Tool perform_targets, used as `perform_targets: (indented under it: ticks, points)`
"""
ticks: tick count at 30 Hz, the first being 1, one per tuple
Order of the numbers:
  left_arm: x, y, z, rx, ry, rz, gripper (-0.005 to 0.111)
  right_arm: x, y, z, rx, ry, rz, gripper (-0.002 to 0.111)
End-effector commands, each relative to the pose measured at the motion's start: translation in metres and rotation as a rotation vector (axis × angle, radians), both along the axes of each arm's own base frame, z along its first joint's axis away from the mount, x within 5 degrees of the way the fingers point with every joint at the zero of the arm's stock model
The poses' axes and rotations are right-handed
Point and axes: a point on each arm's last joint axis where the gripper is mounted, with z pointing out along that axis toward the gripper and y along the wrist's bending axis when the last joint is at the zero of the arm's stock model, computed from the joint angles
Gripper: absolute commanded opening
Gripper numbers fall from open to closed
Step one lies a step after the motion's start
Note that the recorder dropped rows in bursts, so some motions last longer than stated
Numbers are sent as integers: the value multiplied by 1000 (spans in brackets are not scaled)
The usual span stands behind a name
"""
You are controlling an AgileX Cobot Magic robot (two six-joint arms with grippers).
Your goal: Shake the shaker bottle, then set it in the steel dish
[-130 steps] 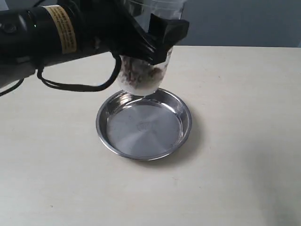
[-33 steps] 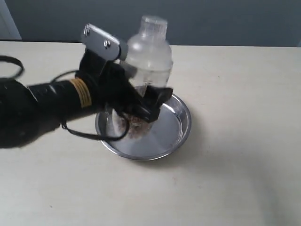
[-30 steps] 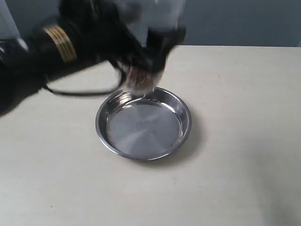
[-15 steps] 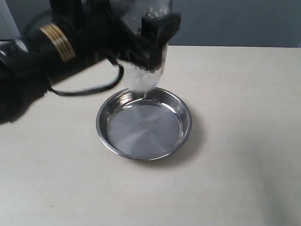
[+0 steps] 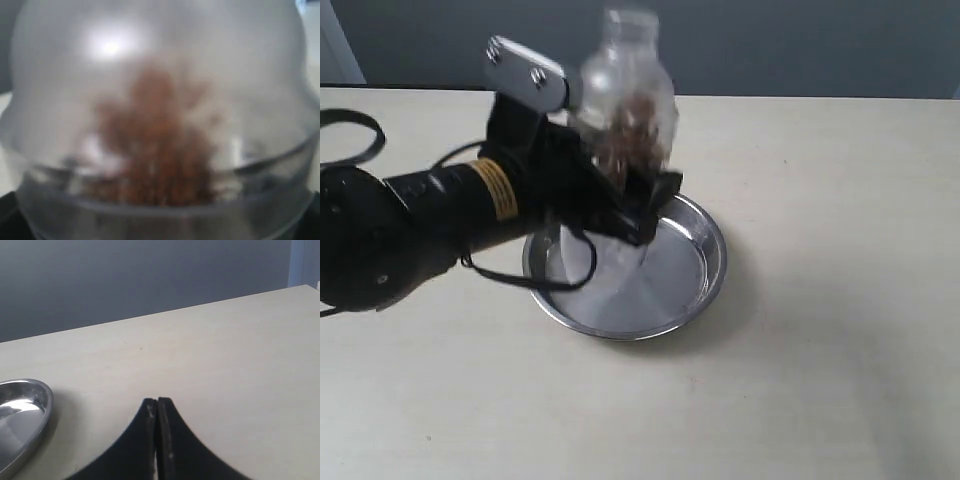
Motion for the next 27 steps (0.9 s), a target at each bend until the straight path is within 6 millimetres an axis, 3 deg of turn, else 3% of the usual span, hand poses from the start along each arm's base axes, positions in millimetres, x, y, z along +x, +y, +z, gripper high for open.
perform_targets:
  ticks: [1,2,4,6,7,8,12,13,14,16,18,19,20,21,22,23,24,25,27]
  points:
    - [-20,-5,107,-172,-399,-118,0,0,0,1,-6,-11,1,-1]
    - [-18,-2,108,-169,-342,-77,0,0,0,1,-6,-11,1,-1]
    - [-8,-2,63,7,-172,-48,0,0,0,1,-6,-11,1,-1]
    - [3,-1,4,95,37,-4,0,0,0,1,-6,-11,1,-1]
    - [6,-2,-4,73,82,20,0,0,0,1,-6,-11,1,-1]
    - [4,-5,4,60,56,0,0,0,0,1,-6,-11,1,-1]
    - [-18,-13,115,-57,-357,-127,0,0,0,1,-6,-11,1,-1]
    - [-19,-10,126,-92,-366,-106,0,0,0,1,-6,-11,1,-1]
    - [-15,-8,117,-90,-316,-79,0,0,0,1,-6,-11,1,-1]
    - [2,-6,49,56,-106,-42,0,0,0,1,-6,-11,1,-1]
    - [12,-2,-6,76,117,37,0,0,0,1,-6,-11,1,-1]
    - [13,-2,-13,43,171,67,0,0,0,1,-6,-11,1,-1]
    - [10,-5,-5,13,144,53,0,0,0,1,-6,-11,1,-1]
    - [5,-9,17,-23,39,5,0,0,0,1,-6,-11,1,-1]
    - [-1,-12,48,-77,-108,-50,0,0,0,1,-6,-11,1,-1]
    - [-10,-11,99,-122,-325,-108,0,0,0,1,-6,-11,1,-1]
    - [-10,-8,99,-115,-304,-81,0,0,0,1,-6,-11,1,-1]
    - [-1,-9,48,34,-138,-56,0,0,0,1,-6,-11,1,-1]
    - [10,-6,-17,104,97,10,0,0,0,1,-6,-11,1,-1]
